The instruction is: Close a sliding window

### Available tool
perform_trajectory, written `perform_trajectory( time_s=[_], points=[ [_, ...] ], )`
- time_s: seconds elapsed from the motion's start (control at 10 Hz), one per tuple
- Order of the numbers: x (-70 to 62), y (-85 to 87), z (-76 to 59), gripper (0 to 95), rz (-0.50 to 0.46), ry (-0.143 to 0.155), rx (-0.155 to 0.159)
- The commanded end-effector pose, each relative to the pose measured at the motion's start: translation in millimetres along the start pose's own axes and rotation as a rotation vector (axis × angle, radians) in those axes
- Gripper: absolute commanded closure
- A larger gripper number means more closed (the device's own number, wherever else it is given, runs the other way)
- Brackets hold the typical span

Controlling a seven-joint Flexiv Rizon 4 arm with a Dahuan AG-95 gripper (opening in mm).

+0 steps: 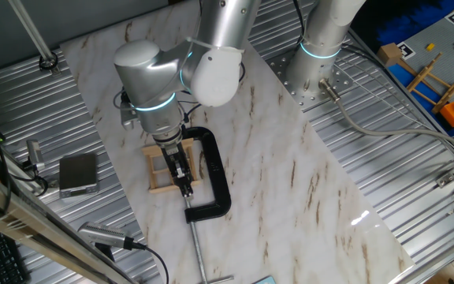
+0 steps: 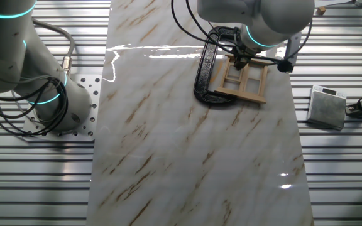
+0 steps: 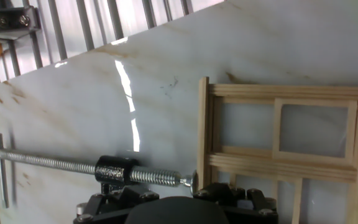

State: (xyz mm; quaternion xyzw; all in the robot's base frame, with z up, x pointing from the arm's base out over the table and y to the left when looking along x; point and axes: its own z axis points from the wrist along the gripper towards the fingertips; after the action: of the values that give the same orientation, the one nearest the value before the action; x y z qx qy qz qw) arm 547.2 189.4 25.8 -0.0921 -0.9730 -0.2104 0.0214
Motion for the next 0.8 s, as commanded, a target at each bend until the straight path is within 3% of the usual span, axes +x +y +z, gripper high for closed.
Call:
perform_trajectory(
  time_s=[0.1, 0.8],
  points=[
    [0.2, -0.9, 0.5, 19.0, -0.001, 0.000, 0.002],
    [7.5, -13.1, 0.6, 19.0, -0.021, -0.001, 0.009]
  ],
)
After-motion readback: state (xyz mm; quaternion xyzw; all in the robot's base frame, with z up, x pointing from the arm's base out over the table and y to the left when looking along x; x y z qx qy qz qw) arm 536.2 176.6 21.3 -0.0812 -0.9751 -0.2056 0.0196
